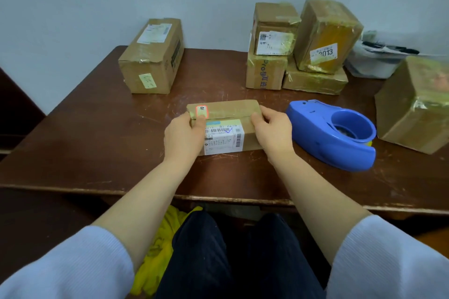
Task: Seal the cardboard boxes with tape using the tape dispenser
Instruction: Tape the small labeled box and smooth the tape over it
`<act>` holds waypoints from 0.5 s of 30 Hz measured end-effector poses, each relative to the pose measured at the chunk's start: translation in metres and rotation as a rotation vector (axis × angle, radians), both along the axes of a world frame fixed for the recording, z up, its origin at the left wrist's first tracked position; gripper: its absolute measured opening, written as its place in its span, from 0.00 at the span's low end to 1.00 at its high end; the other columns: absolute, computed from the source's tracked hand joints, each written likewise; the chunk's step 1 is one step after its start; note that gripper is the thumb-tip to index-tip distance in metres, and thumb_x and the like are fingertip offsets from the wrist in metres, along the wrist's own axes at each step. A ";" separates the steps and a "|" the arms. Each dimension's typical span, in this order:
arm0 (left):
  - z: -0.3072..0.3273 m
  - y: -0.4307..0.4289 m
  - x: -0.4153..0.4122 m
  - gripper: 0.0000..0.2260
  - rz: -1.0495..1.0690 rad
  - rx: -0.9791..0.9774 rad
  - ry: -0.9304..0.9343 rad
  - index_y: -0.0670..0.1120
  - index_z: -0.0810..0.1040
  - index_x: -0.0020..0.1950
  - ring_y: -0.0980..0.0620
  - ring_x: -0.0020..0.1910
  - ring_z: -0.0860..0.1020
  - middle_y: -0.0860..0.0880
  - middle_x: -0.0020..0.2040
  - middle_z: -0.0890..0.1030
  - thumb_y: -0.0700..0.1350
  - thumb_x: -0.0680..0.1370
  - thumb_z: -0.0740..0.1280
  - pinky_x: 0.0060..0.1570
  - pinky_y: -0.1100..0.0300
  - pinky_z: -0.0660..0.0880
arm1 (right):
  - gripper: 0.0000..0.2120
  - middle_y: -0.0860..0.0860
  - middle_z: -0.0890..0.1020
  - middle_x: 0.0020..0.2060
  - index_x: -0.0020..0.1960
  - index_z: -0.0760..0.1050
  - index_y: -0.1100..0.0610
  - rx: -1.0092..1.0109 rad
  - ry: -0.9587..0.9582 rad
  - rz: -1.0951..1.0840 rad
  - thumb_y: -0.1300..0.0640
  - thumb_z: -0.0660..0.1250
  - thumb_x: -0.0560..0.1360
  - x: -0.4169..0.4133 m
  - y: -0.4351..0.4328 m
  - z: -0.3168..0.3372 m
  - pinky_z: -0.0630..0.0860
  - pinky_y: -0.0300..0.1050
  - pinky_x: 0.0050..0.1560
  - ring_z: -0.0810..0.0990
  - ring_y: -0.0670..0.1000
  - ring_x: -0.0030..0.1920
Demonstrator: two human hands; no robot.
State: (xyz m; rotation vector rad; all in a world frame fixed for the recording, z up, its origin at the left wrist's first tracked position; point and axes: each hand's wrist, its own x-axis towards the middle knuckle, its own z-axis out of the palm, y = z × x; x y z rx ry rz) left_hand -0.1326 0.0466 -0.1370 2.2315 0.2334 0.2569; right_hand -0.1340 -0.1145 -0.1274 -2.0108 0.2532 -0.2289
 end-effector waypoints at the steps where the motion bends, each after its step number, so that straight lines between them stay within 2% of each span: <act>1: 0.004 0.000 0.000 0.15 -0.001 0.083 0.023 0.42 0.76 0.46 0.39 0.53 0.76 0.44 0.45 0.79 0.52 0.80 0.58 0.44 0.51 0.70 | 0.14 0.51 0.81 0.52 0.62 0.77 0.56 -0.168 0.042 0.007 0.56 0.58 0.80 0.002 -0.001 0.005 0.72 0.43 0.47 0.78 0.51 0.53; 2: 0.007 0.002 -0.001 0.16 -0.002 0.215 0.046 0.42 0.75 0.55 0.39 0.62 0.73 0.41 0.56 0.77 0.53 0.81 0.57 0.52 0.50 0.70 | 0.15 0.54 0.78 0.60 0.64 0.75 0.57 -0.375 0.066 0.013 0.55 0.58 0.81 0.003 -0.002 0.009 0.72 0.45 0.51 0.76 0.54 0.59; 3: 0.009 0.003 -0.004 0.19 -0.030 0.367 0.001 0.42 0.70 0.67 0.41 0.70 0.65 0.40 0.69 0.70 0.53 0.82 0.56 0.63 0.49 0.66 | 0.17 0.55 0.71 0.69 0.68 0.71 0.57 -0.577 0.035 0.039 0.55 0.57 0.81 0.002 -0.001 0.013 0.69 0.48 0.59 0.70 0.56 0.66; 4: 0.009 0.004 -0.007 0.21 -0.117 0.481 -0.120 0.42 0.63 0.74 0.44 0.75 0.58 0.41 0.75 0.62 0.50 0.83 0.54 0.71 0.51 0.58 | 0.20 0.54 0.63 0.74 0.72 0.66 0.57 -0.718 -0.066 0.098 0.55 0.56 0.81 -0.001 0.001 0.015 0.62 0.49 0.68 0.64 0.55 0.72; 5: 0.010 0.002 -0.008 0.21 -0.254 0.557 -0.249 0.43 0.61 0.75 0.47 0.76 0.56 0.43 0.76 0.60 0.47 0.83 0.53 0.73 0.53 0.51 | 0.21 0.53 0.59 0.76 0.74 0.63 0.56 -0.787 -0.170 0.210 0.55 0.55 0.81 -0.004 0.005 0.018 0.55 0.48 0.72 0.59 0.53 0.74; 6: 0.010 0.001 -0.009 0.22 -0.400 0.605 -0.308 0.43 0.62 0.75 0.48 0.76 0.57 0.45 0.76 0.62 0.47 0.82 0.50 0.73 0.55 0.47 | 0.21 0.52 0.60 0.76 0.74 0.62 0.55 -0.805 -0.217 0.349 0.55 0.54 0.82 -0.006 0.009 0.020 0.50 0.47 0.73 0.57 0.51 0.75; 9: 0.011 0.007 -0.005 0.30 -0.568 0.686 -0.224 0.44 0.64 0.74 0.52 0.75 0.59 0.47 0.74 0.65 0.53 0.76 0.43 0.72 0.62 0.46 | 0.21 0.52 0.62 0.75 0.75 0.62 0.55 -0.831 -0.123 0.593 0.55 0.51 0.82 -0.010 0.008 0.024 0.46 0.39 0.69 0.56 0.49 0.76; 11: 0.013 0.017 -0.003 0.34 -0.581 0.749 -0.226 0.46 0.66 0.73 0.54 0.75 0.60 0.48 0.74 0.65 0.58 0.73 0.40 0.70 0.67 0.44 | 0.20 0.50 0.62 0.75 0.74 0.64 0.54 -0.830 -0.139 0.605 0.54 0.50 0.83 -0.008 -0.005 0.024 0.47 0.38 0.70 0.56 0.48 0.75; 13: 0.016 0.030 -0.004 0.35 -0.583 0.759 -0.223 0.46 0.68 0.73 0.55 0.75 0.59 0.49 0.74 0.66 0.60 0.73 0.40 0.68 0.71 0.40 | 0.20 0.48 0.64 0.74 0.72 0.68 0.51 -0.778 -0.126 0.552 0.52 0.49 0.83 -0.008 -0.018 0.020 0.53 0.40 0.71 0.56 0.46 0.75; 15: 0.018 0.037 -0.007 0.35 -0.581 0.742 -0.204 0.46 0.67 0.73 0.55 0.75 0.58 0.50 0.75 0.64 0.61 0.74 0.41 0.69 0.70 0.40 | 0.20 0.47 0.64 0.74 0.72 0.67 0.51 -0.780 -0.109 0.486 0.50 0.49 0.83 -0.011 -0.025 0.014 0.58 0.42 0.70 0.55 0.46 0.76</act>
